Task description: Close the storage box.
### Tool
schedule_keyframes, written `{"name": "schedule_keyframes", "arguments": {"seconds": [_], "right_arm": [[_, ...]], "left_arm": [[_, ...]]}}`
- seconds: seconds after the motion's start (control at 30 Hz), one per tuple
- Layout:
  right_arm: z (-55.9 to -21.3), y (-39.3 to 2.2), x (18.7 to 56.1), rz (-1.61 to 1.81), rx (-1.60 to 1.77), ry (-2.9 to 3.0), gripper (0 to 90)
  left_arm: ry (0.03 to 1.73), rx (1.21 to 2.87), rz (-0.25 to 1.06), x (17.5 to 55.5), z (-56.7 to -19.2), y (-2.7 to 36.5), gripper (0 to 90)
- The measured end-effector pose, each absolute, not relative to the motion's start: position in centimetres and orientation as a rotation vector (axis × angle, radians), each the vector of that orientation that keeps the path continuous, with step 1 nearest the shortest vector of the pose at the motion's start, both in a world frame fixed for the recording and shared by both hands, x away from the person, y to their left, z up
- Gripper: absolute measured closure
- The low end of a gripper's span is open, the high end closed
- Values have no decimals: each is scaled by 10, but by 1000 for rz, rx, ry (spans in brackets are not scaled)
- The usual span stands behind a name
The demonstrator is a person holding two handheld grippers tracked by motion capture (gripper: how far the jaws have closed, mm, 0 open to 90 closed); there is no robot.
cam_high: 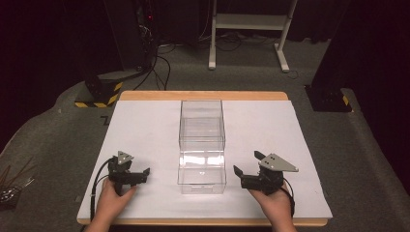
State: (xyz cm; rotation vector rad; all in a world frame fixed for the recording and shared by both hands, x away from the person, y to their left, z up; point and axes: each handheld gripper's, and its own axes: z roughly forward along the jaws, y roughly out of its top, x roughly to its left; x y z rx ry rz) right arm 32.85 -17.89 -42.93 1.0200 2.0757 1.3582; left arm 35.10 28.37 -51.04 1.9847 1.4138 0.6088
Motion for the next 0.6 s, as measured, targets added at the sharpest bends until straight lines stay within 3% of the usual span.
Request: {"name": "schedule_keyframes", "arguments": {"seconds": [0.6], "right_arm": [[-429, -163, 312, 1433, 953, 2120, 107]], "left_arm": [[1414, 1984, 608, 351, -510, 284, 16]]}}
